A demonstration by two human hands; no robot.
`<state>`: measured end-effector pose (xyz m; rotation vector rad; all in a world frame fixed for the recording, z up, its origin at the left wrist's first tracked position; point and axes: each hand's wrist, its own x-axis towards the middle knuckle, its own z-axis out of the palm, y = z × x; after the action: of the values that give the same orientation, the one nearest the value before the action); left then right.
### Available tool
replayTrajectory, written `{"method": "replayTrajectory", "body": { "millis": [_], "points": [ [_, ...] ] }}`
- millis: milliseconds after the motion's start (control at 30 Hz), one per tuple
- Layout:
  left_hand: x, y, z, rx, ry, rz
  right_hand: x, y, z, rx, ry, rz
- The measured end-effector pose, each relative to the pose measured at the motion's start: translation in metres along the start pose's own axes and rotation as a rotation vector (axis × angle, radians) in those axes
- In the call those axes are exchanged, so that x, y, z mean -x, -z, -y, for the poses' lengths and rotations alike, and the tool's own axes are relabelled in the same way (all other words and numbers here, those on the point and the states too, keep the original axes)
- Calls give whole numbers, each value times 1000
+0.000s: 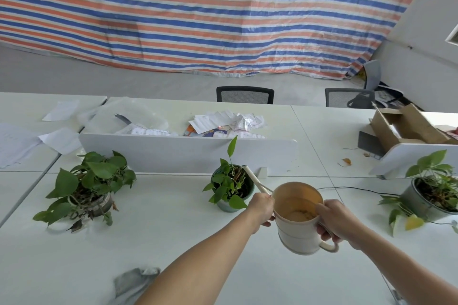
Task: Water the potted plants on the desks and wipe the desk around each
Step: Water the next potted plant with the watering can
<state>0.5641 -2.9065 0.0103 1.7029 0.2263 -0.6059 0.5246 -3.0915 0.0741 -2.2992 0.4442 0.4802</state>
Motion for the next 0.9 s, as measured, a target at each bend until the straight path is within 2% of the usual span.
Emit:
{"method": "replayTrajectory", "body": {
  "millis": [600, 900],
  "points": [
    [13, -7, 16, -8, 19, 43, 20, -1, -11, 21, -12, 23],
    [17, 5, 22, 14, 40, 9, 21, -10, -3, 12, 6, 64]
  ]
}}
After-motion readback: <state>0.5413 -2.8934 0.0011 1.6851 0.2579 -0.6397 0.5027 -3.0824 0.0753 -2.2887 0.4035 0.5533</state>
